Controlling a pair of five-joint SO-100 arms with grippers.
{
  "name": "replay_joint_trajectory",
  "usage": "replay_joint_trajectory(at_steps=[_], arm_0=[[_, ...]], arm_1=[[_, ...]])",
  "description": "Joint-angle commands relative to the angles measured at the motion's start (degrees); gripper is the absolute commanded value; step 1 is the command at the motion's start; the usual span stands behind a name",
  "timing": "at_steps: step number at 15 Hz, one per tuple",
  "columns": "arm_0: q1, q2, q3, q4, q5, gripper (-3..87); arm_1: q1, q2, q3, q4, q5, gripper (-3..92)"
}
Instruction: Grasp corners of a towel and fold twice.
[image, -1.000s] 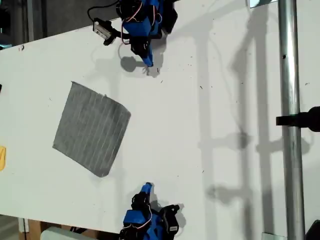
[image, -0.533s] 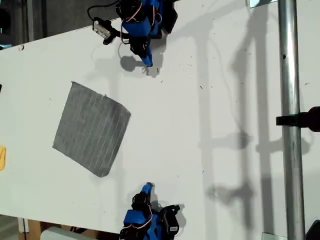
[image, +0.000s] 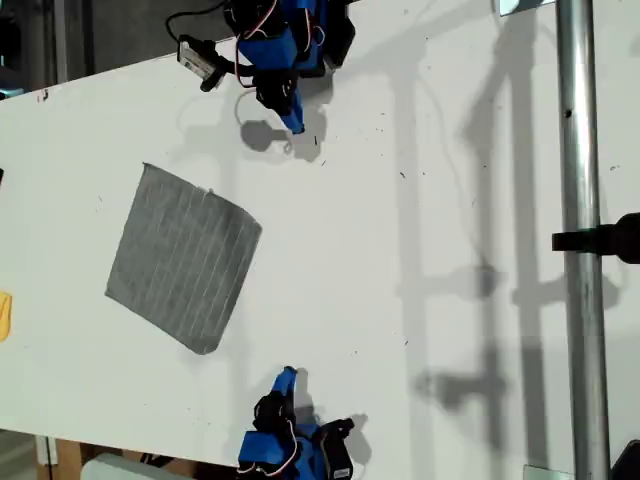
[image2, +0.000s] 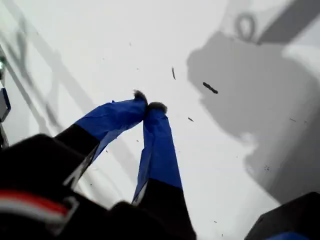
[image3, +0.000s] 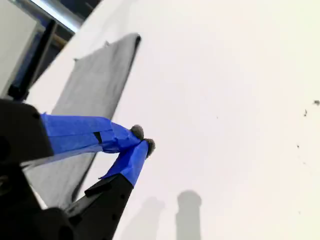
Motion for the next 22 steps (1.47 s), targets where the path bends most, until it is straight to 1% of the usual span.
replay_joint_trajectory(at_steps=[1, 4, 7, 8, 9, 11, 14, 17, 18, 21, 22], arm_0=[[-4.92, -16.00, -17.23, 2.02, 5.63, -3.0], [-13.97, -31.99, -31.99, 2.11, 16.26, -3.0], [-24.87, -45.53, -43.07, 0.18, 27.25, -3.0], [-27.77, -51.77, -48.87, 0.79, 30.15, -3.0], [-29.79, -57.57, -54.49, 1.23, 32.61, -3.0], [-33.22, -65.57, -61.70, 0.00, 36.74, -3.0], [-36.74, -72.42, -67.41, -0.18, 40.08, -3.0], [-38.58, -75.76, -72.25, 0.62, 42.19, -3.0], [-38.85, -77.70, -75.50, 2.20, 42.63, -3.0], [-38.94, -87.36, -89.03, 10.55, 43.59, -2.9], [-38.94, -89.12, -90.97, 11.07, 44.12, -2.9]], arm_1=[[0.53, -17.67, -13.89, -6.86, -3.78, -0.3], [5.10, -43.59, -35.68, -9.84, -14.15, -0.3], [11.43, -58.80, -49.13, -10.46, -22.32, -0.3], [13.01, -63.37, -53.00, -11.07, -24.35, -0.3], [14.41, -67.85, -56.78, -11.87, -26.37, -0.3], [16.44, -76.64, -65.04, -13.18, -29.88, -0.3], [18.11, -87.10, -76.90, -13.62, -33.66, -0.3], [20.21, -90.00, -82.79, -13.54, -35.60, -0.3], [20.92, -90.18, -84.29, -12.48, -35.95, -0.3], [23.12, -89.82, -87.80, -6.77, -36.12, -0.3], [23.82, -89.65, -88.07, -5.45, -36.12, -0.3]])
